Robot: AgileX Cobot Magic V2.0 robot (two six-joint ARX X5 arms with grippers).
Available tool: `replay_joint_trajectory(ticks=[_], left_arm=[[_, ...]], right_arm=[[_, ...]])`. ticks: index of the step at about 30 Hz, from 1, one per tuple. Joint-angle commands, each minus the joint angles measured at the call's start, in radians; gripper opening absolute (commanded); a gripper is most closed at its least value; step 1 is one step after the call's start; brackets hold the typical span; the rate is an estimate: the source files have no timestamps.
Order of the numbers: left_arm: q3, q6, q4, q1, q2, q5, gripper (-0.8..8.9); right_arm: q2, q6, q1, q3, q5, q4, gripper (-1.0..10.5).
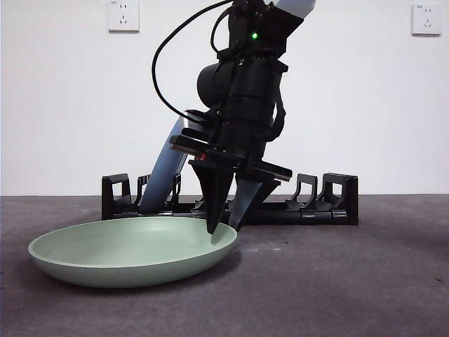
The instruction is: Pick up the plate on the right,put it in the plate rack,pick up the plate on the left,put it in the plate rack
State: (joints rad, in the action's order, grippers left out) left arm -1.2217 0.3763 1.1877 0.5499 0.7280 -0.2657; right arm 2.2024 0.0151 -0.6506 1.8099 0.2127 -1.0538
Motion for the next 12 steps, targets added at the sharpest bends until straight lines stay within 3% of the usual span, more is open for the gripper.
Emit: replay_joint_trajectory(ticks=[1,5,7,12], left_arm=[[0.002,0.019,-0.007,0.016,0.014,-0.002,2.61],[0.002,0.019,-0.006,0.038,0.037,0.002,2.61],[0.002,0.022,-0.007,0.050,0.045,0.005,2.61],[0.002,0.061,-0.008,0.080,0.063,0.019,2.62]], right_arm=[[0.034,0.018,-0.005,-0.009,0.000,0.000,1.2],[0.052,0.019,-0.005,-0.009,-0.002,-0.003,1.1],[0.052,0.019,-0.005,-0.009,-0.002,-0.002,-0.1],[0.043,0.017,-0.004,-0.008,-0.006,-0.018,-0.1]])
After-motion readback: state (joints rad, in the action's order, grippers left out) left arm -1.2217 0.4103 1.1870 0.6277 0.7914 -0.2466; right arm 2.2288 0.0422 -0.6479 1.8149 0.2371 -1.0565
